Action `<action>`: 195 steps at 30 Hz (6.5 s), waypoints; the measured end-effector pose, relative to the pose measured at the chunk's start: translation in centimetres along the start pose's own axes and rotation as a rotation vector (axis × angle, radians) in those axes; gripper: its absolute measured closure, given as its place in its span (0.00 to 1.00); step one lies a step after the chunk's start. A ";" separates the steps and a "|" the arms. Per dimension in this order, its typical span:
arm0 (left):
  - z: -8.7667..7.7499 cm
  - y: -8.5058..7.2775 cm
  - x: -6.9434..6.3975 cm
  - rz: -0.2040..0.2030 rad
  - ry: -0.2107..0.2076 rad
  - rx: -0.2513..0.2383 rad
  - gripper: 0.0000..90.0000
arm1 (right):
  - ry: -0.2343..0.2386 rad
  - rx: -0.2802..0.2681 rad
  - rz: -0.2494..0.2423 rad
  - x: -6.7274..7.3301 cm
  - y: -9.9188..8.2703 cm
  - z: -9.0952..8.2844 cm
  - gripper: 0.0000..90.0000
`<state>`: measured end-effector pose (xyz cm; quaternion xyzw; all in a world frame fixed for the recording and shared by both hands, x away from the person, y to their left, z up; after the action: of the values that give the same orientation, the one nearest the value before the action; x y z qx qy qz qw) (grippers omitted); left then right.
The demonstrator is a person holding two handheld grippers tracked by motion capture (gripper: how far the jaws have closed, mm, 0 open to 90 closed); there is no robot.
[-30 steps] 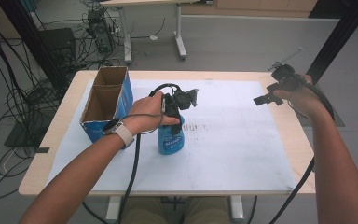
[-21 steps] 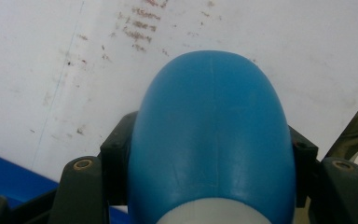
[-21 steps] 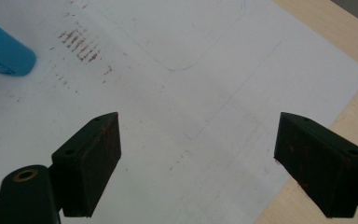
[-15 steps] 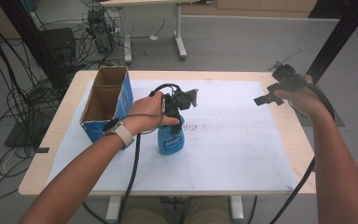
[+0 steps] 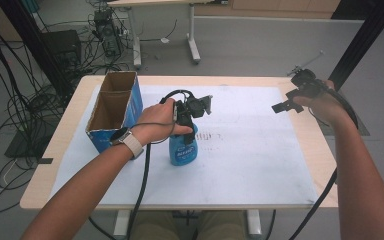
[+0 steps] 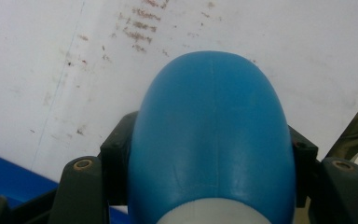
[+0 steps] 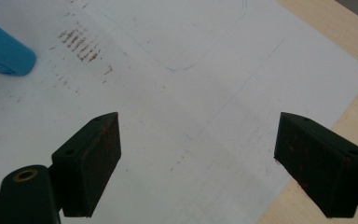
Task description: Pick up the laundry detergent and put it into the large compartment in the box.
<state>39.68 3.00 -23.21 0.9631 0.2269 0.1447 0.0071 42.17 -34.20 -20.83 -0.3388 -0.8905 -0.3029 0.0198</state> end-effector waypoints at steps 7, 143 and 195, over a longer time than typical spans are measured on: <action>0.0 0.0 0.0 0.001 -0.002 0.000 0.42 | -0.003 -0.002 -0.002 0.0 -0.1 -0.2 0.16; -12.6 -2.2 0.7 -0.448 0.093 0.124 0.42 | 0.021 -0.035 -0.114 2.5 -1.5 -0.4 0.16; -17.2 -4.8 5.1 -0.651 0.112 0.168 0.41 | 0.027 -0.023 -0.115 1.8 -0.9 0.7 0.16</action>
<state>37.09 8.66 -5.72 0.8278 0.5337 0.1683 -0.0388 40.35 -33.28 -21.49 -0.2832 -0.9046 -0.3183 0.0107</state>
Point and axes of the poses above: each handheld gripper's, and its own axes: z roughly forward along the jaws, y roughly out of its top, x roughly to its left, the point moved 7 cm from there along z, roughly forward along the jaws, and after that the axes turned 15 degrees about y, right-handed, at the moved point
